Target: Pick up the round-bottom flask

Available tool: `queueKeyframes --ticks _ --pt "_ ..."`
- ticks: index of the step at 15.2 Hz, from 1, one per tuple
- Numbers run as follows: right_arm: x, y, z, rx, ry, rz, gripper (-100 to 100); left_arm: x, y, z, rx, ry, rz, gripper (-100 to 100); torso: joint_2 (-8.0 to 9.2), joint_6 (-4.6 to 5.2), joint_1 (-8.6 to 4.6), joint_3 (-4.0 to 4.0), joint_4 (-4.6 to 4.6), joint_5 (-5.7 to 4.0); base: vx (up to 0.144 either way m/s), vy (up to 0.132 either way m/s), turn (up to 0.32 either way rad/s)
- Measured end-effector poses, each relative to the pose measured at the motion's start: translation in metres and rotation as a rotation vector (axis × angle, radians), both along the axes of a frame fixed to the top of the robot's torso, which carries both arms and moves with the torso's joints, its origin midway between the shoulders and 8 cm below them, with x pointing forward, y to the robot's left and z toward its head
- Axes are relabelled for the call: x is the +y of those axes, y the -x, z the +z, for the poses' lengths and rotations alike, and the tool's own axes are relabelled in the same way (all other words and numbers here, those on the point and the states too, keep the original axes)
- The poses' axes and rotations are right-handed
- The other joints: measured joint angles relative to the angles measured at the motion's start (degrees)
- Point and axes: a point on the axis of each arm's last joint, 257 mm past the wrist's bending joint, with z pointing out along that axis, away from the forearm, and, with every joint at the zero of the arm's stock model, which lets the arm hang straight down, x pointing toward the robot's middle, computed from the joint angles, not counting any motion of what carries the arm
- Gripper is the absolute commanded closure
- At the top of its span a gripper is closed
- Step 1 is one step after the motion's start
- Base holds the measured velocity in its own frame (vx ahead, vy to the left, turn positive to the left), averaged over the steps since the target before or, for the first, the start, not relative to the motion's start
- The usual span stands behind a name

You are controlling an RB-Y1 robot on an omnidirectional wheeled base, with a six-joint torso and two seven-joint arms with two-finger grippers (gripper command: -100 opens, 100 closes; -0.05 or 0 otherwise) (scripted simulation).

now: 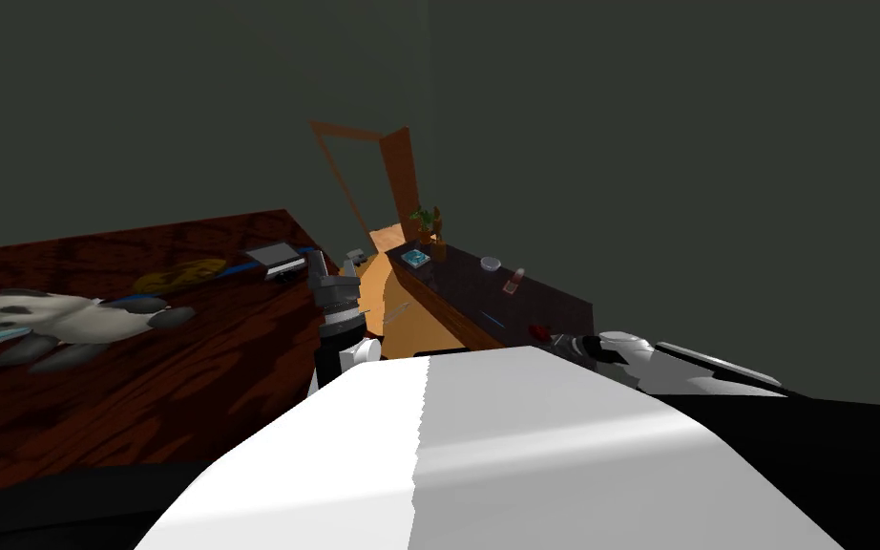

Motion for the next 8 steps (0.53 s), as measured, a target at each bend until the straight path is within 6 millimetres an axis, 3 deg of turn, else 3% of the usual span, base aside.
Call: queueKeyframes --ticks 8 --pt "-0.038 0.016 0.015 0.05 0.089 0.009 -100 0.0 0.0 0.0 0.0 0.0 0.0 0 0.03 0.0 -0.02 0.01 0.0 -0.01 0.031 0.014 0.093"
